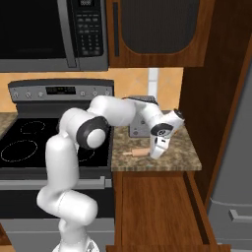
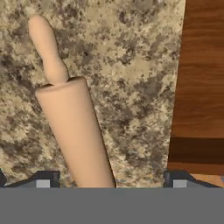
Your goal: Pick the rolling pin from the drawer and place it on the counter.
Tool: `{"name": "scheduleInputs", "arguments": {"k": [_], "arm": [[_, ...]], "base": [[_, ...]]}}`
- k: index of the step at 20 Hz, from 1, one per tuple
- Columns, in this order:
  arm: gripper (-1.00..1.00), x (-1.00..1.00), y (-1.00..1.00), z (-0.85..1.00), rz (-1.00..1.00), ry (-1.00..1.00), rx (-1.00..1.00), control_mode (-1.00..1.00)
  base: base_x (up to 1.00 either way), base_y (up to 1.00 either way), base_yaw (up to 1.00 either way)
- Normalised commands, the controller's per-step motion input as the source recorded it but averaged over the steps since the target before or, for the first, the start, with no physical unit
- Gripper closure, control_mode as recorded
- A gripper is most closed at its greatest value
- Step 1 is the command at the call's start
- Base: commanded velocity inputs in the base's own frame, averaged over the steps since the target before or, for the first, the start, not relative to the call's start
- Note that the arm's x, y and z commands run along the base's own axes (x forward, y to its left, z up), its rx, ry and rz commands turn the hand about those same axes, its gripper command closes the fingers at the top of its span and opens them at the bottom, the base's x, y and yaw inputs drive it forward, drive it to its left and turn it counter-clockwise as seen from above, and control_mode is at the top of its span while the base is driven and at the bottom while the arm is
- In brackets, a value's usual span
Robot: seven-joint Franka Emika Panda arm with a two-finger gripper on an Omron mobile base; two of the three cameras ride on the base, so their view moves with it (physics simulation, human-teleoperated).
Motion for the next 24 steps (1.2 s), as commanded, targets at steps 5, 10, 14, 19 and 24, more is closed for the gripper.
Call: {"name": "scheduleInputs", "arguments": {"k": [5,10,14,19,24], "arm": [[-1.0,-1.0,0.15,1.0,0.0,-0.44,0.03,-1.0],[-1.0,-1.0,0.84,0.76,0.0,-0.54,-0.06,-1.0],[-1.0,-1.0,1.0,0.51,0.0,-0.46,-0.2,-1.0],[-1.0,-0.8,0.8,0.26,0.02,-0.32,-0.29,-1.0],[-1.0,0.0,0.0,0.0,0.0,0.0,0.0,-1.0]], "base": [[0.0,0.0,0.0],[0.0,0.0,0.0],[0.0,0.0,0.0],[0.0,0.0,0.0],[0.0,0.0,0.0]]}}
